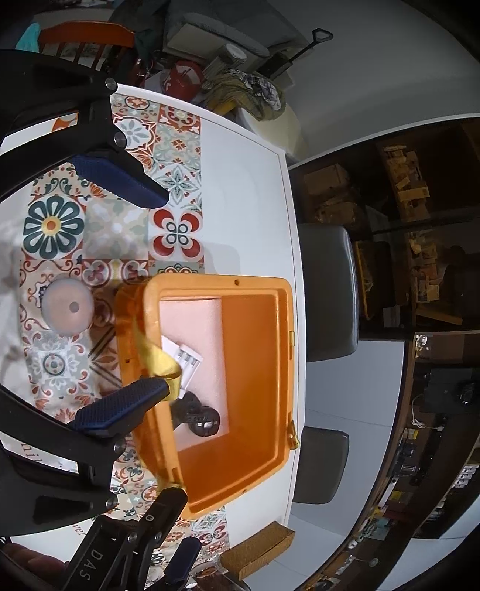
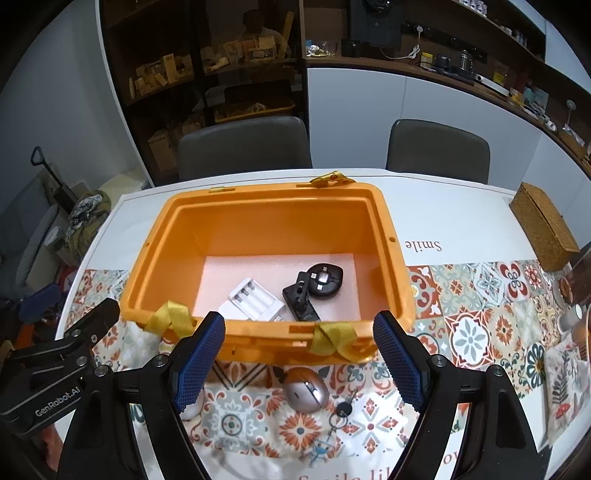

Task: Organize rigid objects
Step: 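Withdraw both tools from the crate toward the remaining objects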

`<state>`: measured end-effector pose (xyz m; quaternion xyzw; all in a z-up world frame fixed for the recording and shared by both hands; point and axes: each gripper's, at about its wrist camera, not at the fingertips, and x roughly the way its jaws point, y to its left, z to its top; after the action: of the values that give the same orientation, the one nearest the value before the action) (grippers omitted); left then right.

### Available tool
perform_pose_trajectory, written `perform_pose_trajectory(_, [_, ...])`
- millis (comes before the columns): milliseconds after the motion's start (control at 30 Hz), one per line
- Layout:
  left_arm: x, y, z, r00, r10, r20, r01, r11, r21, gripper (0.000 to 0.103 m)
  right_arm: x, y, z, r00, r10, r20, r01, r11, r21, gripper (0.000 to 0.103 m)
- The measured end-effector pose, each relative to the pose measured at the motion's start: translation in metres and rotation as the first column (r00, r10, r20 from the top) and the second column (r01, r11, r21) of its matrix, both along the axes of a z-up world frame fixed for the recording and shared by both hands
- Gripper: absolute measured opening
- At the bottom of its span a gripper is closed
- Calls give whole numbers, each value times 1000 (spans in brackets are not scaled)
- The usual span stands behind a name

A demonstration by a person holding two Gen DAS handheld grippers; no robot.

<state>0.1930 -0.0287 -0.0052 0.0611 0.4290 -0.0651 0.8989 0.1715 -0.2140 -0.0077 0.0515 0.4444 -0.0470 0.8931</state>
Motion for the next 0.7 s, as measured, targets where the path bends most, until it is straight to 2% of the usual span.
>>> perform_pose_trajectory(233, [-19,-2,-3,1000,-6,8,6,1000,11,94,-17,0,-4,1000,20,12,-20,1000,15,83])
perform_pose_trajectory(700, [-45,-10,-23,999,-24,-41,24,1000,1,95,-48,-6,-19,1000,22,18,-22,1000,11,83])
